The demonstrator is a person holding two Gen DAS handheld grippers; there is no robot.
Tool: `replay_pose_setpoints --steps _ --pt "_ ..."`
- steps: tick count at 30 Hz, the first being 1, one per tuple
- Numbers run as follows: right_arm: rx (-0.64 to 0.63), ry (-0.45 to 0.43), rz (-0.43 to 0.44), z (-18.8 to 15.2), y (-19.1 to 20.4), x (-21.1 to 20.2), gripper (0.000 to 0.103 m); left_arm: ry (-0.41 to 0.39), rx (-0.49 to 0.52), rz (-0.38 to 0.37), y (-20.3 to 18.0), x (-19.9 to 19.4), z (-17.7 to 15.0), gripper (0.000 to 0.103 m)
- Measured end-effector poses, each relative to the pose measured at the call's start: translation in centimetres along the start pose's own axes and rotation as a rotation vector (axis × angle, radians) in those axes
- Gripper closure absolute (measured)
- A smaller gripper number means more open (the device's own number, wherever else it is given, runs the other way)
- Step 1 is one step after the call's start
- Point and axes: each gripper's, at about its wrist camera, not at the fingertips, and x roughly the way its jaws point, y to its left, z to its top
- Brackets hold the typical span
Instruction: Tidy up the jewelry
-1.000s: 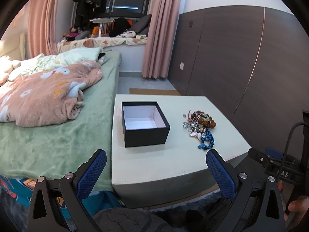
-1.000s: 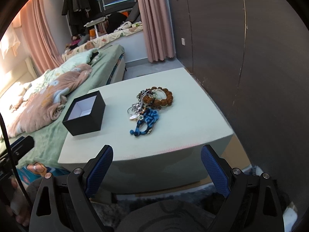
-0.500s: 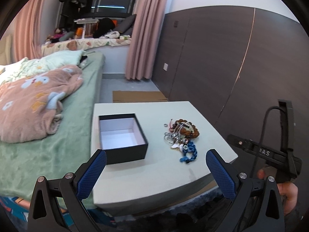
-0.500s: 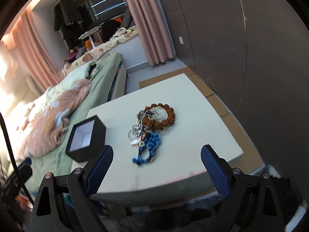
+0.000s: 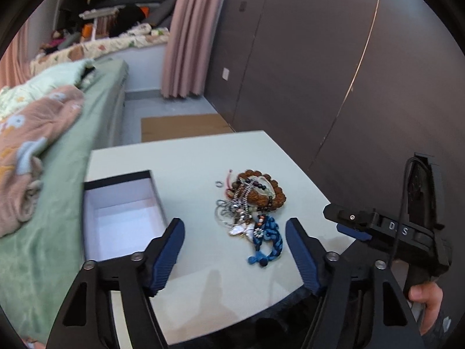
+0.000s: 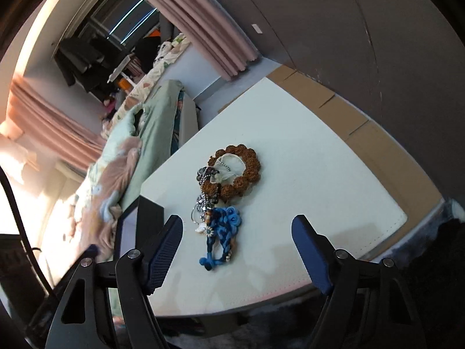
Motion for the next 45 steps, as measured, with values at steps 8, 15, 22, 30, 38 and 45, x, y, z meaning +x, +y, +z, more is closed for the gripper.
replay_pose_setpoints --steps 8,15,22,30,38,45 --pt "0.069 0.039 0.058 0.1 -0.7 1.5 0.024 0.102 0.041 -0.013 -1.0 5.3 1.3 0.048" --pt "0.119 0.068 0.092 0.1 -1.1 2.9 0.024 0.184 0.095 0.001 -2.1 9.3 2.6 0.059" --pt "0.135 0.087 0.089 0.2 -1.4 4.0 0.024 0.257 0.102 0.036 -1.8 12.5 2.3 0.069" --pt "0.109 0.112 0.057 0.1 -0.4 5.6 0.024 0.259 0.083 -0.011 -0.6 14.0 1.0 0.072" --pt "0.058 0.106 0.022 0.7 1.6 7.4 0.034 0.226 0.063 -0.062 -0.3 12.7 1.6 0.102" --pt "0.082 0.152 0.074 1.4 1.8 9.2 0.054 0.122 0.019 -0.126 0.1 8.7 3.3 0.102"
